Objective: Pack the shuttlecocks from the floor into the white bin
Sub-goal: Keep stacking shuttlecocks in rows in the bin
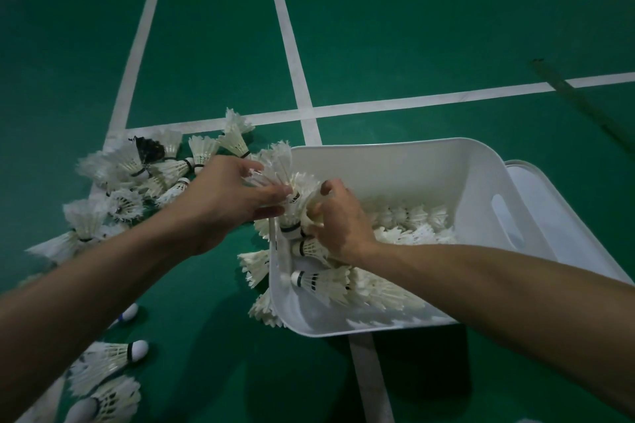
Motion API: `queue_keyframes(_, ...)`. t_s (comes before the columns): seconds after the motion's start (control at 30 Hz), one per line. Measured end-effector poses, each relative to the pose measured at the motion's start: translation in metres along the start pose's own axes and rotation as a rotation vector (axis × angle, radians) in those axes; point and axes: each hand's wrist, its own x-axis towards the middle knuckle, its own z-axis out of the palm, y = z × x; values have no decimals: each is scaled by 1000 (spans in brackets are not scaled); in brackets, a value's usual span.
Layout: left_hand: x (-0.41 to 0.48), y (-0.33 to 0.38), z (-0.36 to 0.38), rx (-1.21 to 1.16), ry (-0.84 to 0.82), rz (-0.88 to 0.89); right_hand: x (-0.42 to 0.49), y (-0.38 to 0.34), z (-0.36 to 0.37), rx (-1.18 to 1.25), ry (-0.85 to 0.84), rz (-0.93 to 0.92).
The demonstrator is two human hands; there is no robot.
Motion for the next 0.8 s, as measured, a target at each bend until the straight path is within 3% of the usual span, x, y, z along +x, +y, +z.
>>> queue_keyframes(0.3, 2, -3, -2, 30, -2, 8, 12, 7, -1, 290, 27, 161)
queue_keyframes(0.43, 2, -4, 0, 31, 5, 13, 16, 5, -8, 247, 39, 146)
queue_keyframes(0.8, -1, 1, 9, 120, -33, 24, 15, 16, -20, 149, -140, 77)
